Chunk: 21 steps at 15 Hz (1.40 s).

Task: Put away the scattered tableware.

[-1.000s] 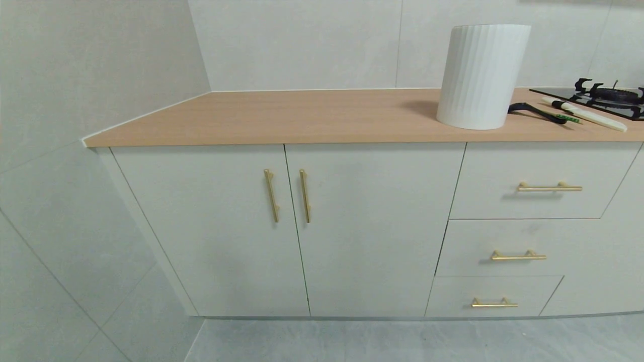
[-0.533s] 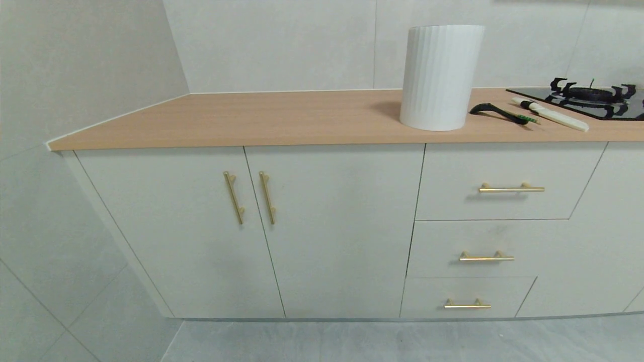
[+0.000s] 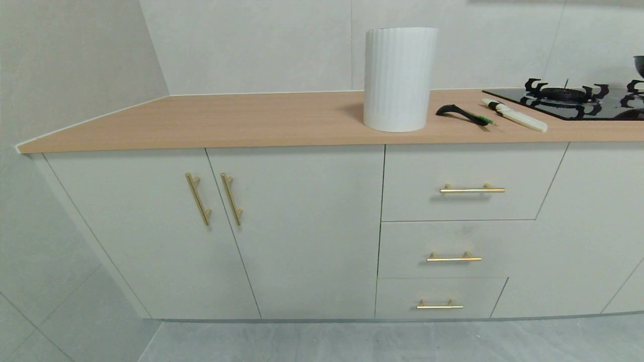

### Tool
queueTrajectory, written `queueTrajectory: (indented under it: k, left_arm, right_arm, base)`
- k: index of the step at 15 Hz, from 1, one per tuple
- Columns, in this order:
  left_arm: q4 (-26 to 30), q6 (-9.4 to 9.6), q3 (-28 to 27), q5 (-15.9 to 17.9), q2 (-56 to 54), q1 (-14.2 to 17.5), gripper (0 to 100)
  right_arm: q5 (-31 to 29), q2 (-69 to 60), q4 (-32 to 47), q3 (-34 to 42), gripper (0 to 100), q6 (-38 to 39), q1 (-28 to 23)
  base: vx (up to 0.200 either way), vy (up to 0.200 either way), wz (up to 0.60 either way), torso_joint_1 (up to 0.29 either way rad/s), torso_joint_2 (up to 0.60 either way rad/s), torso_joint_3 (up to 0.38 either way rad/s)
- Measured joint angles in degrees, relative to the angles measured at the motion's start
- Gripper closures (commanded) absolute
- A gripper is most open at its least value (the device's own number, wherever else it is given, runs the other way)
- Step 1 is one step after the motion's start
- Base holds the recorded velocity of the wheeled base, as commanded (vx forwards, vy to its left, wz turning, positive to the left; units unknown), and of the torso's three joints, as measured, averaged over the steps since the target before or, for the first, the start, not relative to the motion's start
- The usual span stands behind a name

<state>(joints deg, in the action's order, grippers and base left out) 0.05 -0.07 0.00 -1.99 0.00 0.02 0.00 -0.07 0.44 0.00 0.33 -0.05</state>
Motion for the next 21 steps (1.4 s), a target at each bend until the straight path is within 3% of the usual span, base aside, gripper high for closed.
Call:
queueTrajectory:
  k: [6, 9, 21]
  left_arm:
    - [0.0, 0.02, 0.0, 0.0, 0.0, 0.1, 0]
    - [0.0, 0.02, 0.0, 0.0, 0.0, 0.0, 0]
    - [0.0, 0.0, 0.0, 0.0, 0.0, 0.0, 0]
  right_arm:
    - [-0.2, 0.0, 0.0, 0.0, 0, 0.0, 0.0]
    - [-0.2, 0.0, 0.0, 0.0, 0, 0.0, 0.0]
    - [-0.1, 0.0, -0.1, 0.0, 0, -0.2, 0.0]
  base:
    - [0.0, 0.0, 0.0, 0.0, 0.0, 0.0]
    - [0.2, 0.0, 0.0, -0.002, 0.01, 0.002]
    - [0.0, 0.0, -0.1, 0.001, 0.0, 0.0]
